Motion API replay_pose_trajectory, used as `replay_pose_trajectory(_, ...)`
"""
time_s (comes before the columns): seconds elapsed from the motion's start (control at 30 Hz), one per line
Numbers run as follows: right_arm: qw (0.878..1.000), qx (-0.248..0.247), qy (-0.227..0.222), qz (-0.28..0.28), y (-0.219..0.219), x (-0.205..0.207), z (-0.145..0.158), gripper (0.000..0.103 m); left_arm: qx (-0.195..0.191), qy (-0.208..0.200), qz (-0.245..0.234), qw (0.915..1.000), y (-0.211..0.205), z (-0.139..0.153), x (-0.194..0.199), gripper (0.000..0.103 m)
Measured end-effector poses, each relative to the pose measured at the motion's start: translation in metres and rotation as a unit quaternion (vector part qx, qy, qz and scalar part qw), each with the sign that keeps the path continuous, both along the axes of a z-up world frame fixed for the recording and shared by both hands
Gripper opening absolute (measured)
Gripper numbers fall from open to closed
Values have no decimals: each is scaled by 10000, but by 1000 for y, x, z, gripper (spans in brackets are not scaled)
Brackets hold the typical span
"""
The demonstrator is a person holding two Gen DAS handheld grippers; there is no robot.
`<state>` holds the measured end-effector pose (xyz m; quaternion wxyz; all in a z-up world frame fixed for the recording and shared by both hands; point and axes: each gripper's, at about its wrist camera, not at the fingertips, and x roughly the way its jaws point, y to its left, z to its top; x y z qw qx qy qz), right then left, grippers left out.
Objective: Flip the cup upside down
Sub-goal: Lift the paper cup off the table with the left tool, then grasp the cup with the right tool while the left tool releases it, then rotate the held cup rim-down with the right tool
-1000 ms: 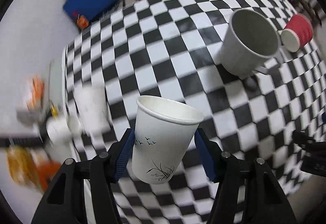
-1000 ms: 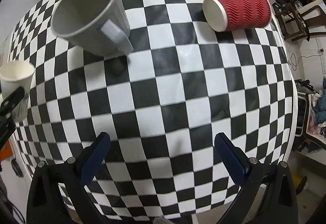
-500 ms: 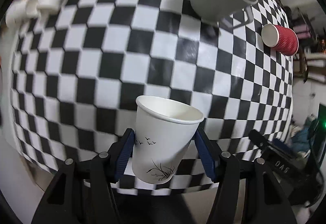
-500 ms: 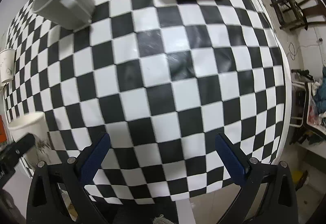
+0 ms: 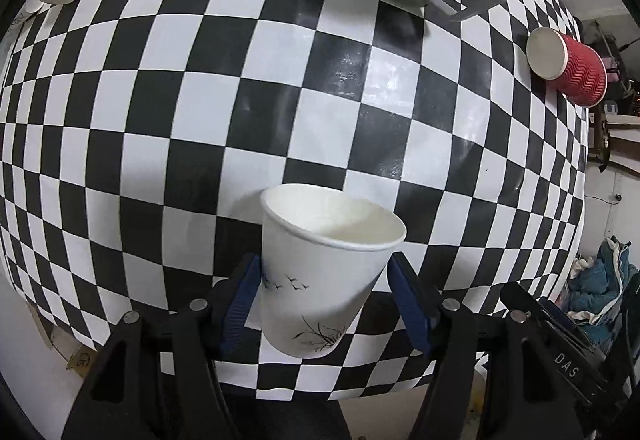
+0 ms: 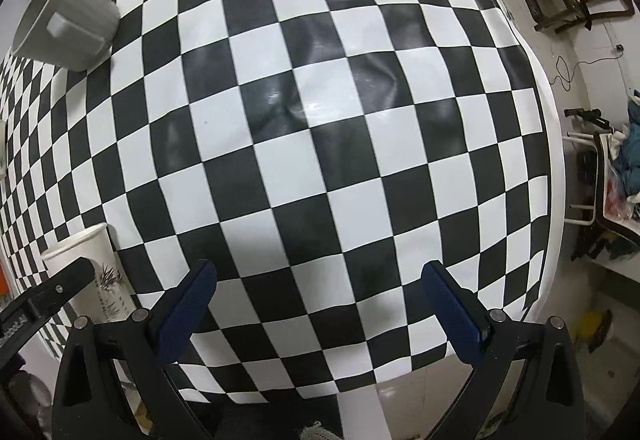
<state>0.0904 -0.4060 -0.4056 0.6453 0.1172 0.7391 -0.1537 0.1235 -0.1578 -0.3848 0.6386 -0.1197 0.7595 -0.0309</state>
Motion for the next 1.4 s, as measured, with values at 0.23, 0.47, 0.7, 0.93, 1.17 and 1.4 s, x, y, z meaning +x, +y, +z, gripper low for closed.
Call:
replay_pose_trajectory(0.23,10000,-10,-44,-80,-4,6,5,103,153,-40,-123,9998,-2,-1,8,81)
replay_pose_trajectory(0.47,9998,48,-164,-105,-3,9,18,103,240,-396,-243,9986,-9,19,25,96)
replay_pose_trajectory(0.7,9981,70,-548,259,9,11,59,103,859,-1691,-632,9798,5,80,21,102)
replay_pose_trajectory(0.93,9449,-819,-878,3045,95,26,113,103,1449,-2580,-580,9534,58,111,-13,103)
replay_pose_trajectory(1.17,7387,-1967,-305,6440,211,1,99,101,2042,-2227,-196,9531,101,80,-55,103)
replay_pose_trajectory(1.4,3813,-2974,381,8745,246,-72,22,90,2158,-1704,157,9613,118,33,-75,103)
